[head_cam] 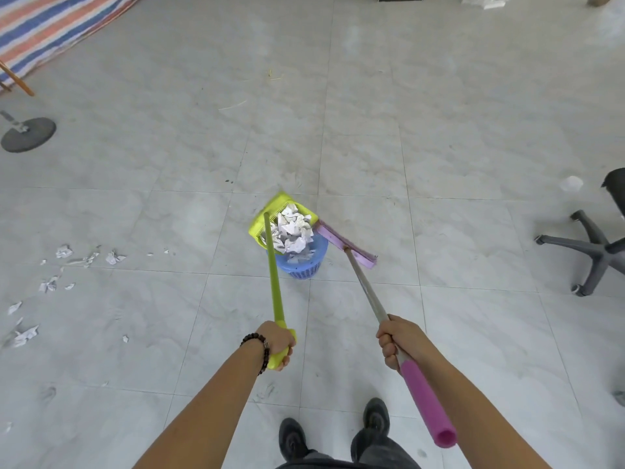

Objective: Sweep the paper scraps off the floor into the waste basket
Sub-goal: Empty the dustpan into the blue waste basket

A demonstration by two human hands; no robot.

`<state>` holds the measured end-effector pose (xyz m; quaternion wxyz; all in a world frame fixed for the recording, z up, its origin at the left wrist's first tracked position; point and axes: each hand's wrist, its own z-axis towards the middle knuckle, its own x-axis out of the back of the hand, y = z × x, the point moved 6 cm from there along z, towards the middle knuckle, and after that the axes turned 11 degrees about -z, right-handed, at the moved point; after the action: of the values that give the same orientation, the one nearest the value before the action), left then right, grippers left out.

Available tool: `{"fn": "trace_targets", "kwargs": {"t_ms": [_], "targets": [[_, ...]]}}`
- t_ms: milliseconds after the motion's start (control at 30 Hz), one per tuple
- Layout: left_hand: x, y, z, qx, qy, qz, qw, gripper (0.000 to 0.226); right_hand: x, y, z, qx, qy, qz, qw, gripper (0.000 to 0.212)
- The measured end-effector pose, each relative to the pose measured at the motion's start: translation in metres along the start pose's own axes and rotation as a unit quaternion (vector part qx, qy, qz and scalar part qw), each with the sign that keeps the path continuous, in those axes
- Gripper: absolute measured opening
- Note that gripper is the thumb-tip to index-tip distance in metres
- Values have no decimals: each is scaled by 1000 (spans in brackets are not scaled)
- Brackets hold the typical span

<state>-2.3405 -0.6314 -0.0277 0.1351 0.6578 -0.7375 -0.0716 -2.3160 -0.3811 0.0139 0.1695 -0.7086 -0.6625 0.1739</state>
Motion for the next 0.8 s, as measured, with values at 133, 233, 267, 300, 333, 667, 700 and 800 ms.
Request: {"fn": "trace_targets", "kwargs": {"t_ms": [133,233,267,300,333,667,700,800], "targets": [[1,-5,1,-19,15,18,1000,20,-4,14,2,-56,-30,111,992,30],[1,-9,0,-24,20,28,999,12,-11,14,1,-72,-53,135,987,30],[1,-11,0,-22,21,33,999,11,-12,12,0,-71,-62,158,983,31],[2,-12,0,-20,22,37,999,10,-12,10,-1,-69,-70,185,978,32],[4,-14,0,-19,24,43,999,12,-12,9,-2,-64,-78,207,973,33],[8,-8,2,-12,26,41,999,17,-1,22,-14,-37,-97,270,957,34],[8,-7,2,-13,30,42,999,17,0,21,-16,-35,-93,269,958,34],[8,-6,2,-18,36,50,998,18,1,14,-17,-35,-77,240,967,34]]}}
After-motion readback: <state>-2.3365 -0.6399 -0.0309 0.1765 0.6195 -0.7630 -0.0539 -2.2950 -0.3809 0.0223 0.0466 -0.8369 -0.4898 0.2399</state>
